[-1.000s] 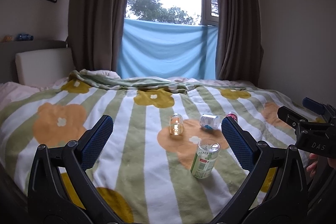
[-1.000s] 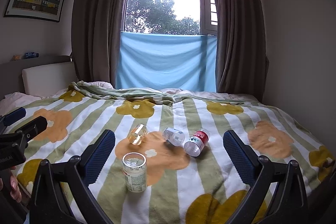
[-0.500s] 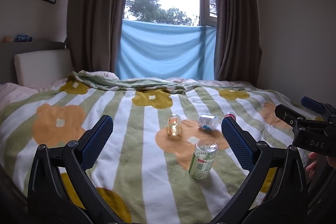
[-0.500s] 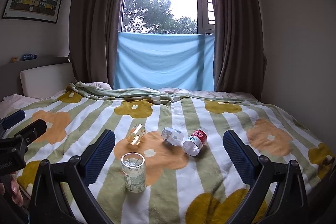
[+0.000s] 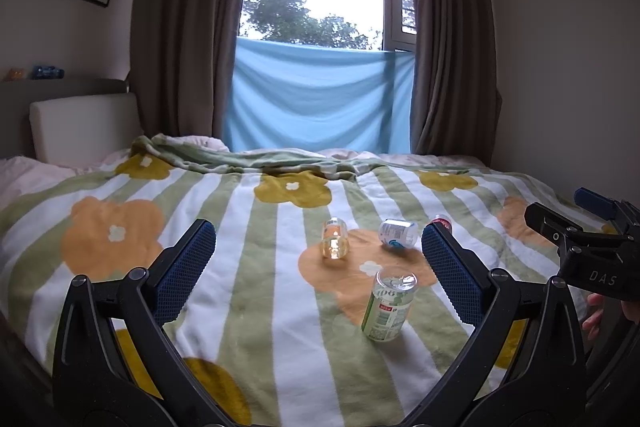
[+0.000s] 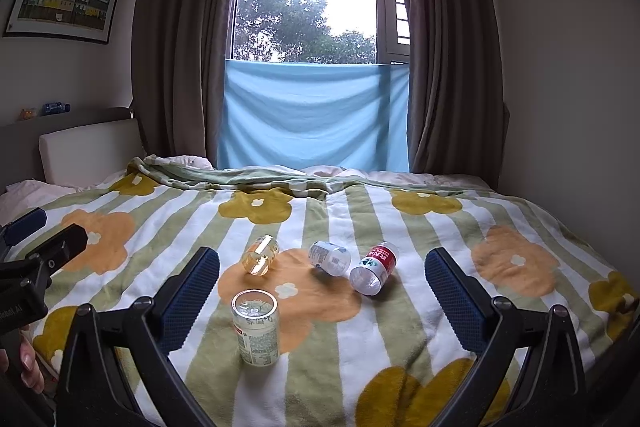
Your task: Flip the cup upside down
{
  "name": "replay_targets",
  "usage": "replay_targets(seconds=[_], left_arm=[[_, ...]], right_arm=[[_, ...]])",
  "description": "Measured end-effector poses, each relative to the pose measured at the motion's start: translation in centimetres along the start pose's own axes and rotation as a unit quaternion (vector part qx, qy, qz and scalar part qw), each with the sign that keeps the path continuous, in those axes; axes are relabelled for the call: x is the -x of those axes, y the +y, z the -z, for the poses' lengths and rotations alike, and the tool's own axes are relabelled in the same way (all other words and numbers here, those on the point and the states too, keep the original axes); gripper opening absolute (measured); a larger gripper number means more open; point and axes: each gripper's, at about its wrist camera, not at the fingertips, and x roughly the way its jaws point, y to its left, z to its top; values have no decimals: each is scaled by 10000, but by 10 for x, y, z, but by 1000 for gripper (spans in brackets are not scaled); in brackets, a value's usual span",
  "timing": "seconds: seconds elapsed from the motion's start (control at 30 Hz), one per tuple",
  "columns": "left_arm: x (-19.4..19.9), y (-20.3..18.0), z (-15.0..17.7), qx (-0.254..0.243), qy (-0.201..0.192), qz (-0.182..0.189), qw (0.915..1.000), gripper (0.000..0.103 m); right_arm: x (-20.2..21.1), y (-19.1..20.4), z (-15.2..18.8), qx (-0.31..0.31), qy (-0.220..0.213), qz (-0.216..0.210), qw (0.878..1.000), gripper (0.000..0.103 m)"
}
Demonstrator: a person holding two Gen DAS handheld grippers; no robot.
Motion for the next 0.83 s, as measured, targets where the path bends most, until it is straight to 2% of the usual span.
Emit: replay_targets(seconds=[0.43, 0.83], left_arm=[[3, 2, 1, -40, -84, -43, 9999, 103], [9, -5, 2, -230, -294, -330, 9988, 103]], right_arm=[[0, 0, 0, 0, -7, 9, 10000, 103], [0, 1, 0, -3, 8, 2, 10000, 103]])
